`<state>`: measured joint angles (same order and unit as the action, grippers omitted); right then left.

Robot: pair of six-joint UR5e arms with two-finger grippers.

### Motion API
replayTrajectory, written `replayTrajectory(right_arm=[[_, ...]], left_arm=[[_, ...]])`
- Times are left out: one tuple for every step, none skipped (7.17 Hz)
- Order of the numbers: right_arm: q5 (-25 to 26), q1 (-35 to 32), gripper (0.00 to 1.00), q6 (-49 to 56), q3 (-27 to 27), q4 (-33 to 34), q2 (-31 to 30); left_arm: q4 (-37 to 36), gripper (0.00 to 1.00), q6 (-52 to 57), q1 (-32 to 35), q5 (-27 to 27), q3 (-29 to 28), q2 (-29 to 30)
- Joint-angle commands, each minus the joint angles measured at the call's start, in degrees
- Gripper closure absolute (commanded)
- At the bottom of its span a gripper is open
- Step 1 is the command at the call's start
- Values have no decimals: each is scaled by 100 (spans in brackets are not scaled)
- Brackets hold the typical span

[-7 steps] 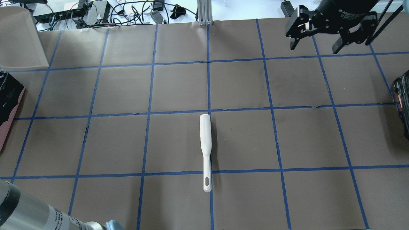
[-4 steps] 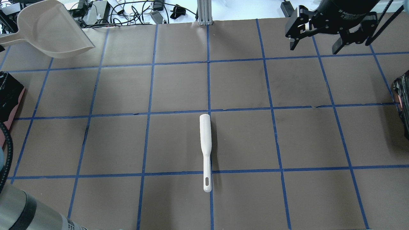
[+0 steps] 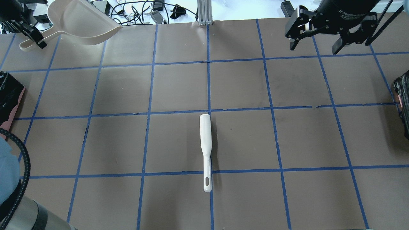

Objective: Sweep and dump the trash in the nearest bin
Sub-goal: 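Carry the empty dustpan back over the table center with left gripper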

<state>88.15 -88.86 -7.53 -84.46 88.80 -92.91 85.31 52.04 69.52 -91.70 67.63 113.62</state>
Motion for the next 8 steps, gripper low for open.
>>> replayTrajectory(right_arm=[[0, 0, 0, 6, 0, -3, 1], [0, 0, 0, -2, -9, 6, 1], [0, 0, 0, -2, -9, 6, 1], [0, 0, 0, -2, -9, 6, 1], [0, 0, 0, -2, -9, 6, 1], [9, 0, 0, 6, -9, 6, 1], [18, 0, 0, 6, -17, 6, 10], [27, 0, 0, 6, -18, 6, 10]], left_arm=[[126, 100, -2335, 778, 3, 39, 11], [179, 100, -3522, 1278, -6, 83, 72], [179, 100, -4587, 1666, 46, 92, 124], [145, 100, -5302, 2053, 430, 57, 168], [92, 100, -6101, 2492, 764, 31, 195], [-65, 100, -6379, 2827, 767, 13, 274], [-154, 100, -6538, 3135, 776, 13, 379], [-450, 100, -6670, 3312, 881, 30, 528]])
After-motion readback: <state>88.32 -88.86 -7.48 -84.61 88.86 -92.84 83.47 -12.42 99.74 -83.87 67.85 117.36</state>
